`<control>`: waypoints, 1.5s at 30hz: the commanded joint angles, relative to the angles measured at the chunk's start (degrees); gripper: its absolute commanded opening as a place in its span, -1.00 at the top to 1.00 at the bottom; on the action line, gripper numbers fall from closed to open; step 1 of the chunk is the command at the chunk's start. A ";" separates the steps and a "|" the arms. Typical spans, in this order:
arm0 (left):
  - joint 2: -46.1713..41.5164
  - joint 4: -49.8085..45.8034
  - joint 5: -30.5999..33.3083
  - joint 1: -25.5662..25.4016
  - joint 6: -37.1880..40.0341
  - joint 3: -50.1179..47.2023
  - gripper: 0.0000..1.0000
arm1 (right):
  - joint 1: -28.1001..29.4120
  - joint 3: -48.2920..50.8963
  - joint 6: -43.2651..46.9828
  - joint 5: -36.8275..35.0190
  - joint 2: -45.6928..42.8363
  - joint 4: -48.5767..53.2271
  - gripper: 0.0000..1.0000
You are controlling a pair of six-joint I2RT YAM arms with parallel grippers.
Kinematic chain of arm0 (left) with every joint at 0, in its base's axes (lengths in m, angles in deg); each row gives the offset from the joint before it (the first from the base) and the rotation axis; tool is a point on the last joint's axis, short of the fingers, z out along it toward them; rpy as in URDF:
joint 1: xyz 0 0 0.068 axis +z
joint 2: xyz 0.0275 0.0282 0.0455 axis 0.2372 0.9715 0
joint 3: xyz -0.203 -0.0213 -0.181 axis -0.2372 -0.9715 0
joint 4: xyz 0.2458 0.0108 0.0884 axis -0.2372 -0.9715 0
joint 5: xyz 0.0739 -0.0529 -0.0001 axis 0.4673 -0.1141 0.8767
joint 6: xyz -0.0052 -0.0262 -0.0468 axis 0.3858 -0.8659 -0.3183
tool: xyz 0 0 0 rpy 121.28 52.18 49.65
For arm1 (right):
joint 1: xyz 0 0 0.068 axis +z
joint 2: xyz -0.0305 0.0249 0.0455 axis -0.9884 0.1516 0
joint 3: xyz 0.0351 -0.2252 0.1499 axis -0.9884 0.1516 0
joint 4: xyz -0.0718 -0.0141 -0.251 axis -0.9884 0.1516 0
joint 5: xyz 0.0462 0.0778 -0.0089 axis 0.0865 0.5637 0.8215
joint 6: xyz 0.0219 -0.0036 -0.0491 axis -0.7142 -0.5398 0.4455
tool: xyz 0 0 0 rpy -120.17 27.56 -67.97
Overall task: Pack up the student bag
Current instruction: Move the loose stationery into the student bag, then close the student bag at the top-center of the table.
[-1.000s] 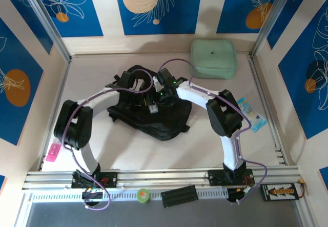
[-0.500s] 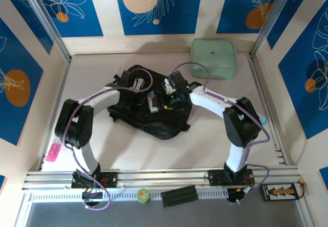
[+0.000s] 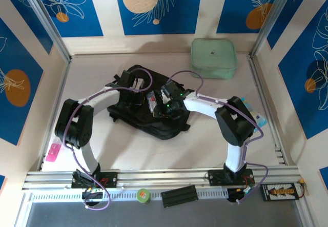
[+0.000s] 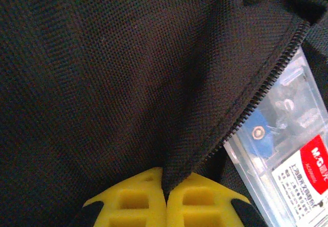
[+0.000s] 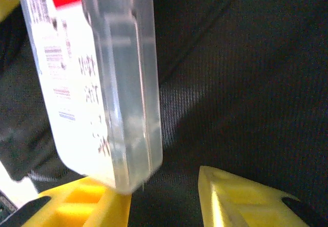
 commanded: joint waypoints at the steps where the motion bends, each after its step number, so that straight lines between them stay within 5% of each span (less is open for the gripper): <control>1: 1.51 -3.12 -0.40 0.92 -0.51 0.41 1.00 | -0.02 -3.53 2.18 -2.38 1.53 -1.25 0.24; 21: -7.82 -9.87 -3.65 0.88 -0.39 4.61 1.00 | -1.07 -12.78 5.79 4.89 7.61 -14.83 0.54; 34: -8.77 -9.82 -6.50 0.87 -2.22 5.84 1.00 | -1.77 -12.11 -6.47 11.34 12.99 -28.59 0.87; 38: -8.69 -10.30 -5.83 0.97 -2.00 5.58 1.00 | -3.02 -6.67 -9.25 13.17 10.68 -33.02 0.84; 45: -9.15 -9.16 -8.92 1.06 -2.09 4.58 0.90 | -5.32 8.77 -6.48 10.34 -4.84 -32.43 0.51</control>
